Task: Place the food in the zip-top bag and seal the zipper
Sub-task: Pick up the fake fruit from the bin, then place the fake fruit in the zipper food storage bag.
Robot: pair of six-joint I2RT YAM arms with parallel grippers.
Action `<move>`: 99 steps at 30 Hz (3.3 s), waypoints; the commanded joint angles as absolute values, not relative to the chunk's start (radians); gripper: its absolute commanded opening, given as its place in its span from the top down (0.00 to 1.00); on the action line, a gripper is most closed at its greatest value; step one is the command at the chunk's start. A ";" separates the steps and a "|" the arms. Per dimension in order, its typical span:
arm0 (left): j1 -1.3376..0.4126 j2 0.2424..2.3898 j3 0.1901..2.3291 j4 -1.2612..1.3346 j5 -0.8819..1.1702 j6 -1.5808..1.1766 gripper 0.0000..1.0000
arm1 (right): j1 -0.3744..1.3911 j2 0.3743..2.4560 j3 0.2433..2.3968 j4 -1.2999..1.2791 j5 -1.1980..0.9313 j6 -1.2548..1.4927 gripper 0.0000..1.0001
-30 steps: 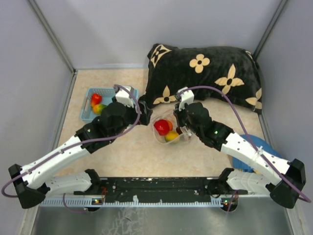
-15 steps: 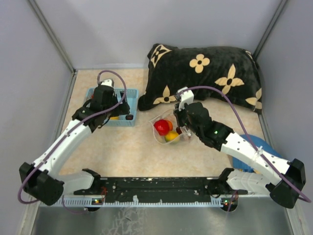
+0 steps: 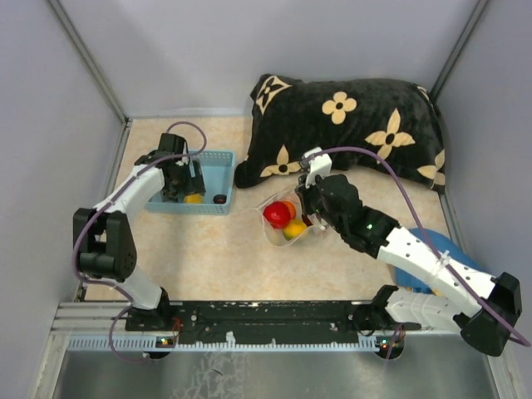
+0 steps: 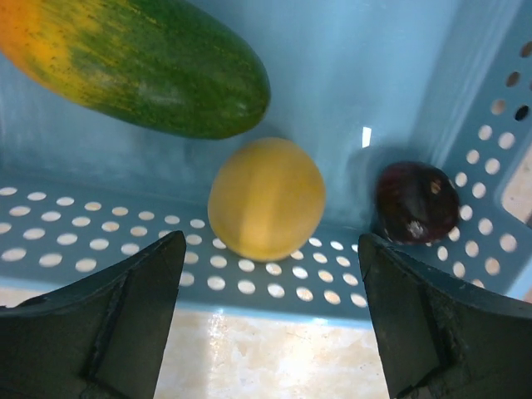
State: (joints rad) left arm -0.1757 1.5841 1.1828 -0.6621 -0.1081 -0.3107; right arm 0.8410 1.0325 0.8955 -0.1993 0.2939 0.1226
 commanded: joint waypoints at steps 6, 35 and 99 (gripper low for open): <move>-0.131 1.732 1.288 -0.719 -0.026 -0.291 0.14 | 0.835 0.994 0.884 -0.106 0.297 0.108 1.00; -0.182 1.608 1.203 -0.655 0.045 -0.331 0.45 | 0.836 0.998 0.909 -0.108 0.291 0.116 1.00; -1.164 1.190 0.804 0.246 -0.387 -0.282 0.41 | 0.835 1.032 0.957 -0.108 0.158 0.184 1.00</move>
State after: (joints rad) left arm -1.1606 1.1545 0.7753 0.2203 -0.3008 -0.2985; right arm 0.8310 1.0595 0.9108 -0.1864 0.1761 0.1696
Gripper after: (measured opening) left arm 0.677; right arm 0.005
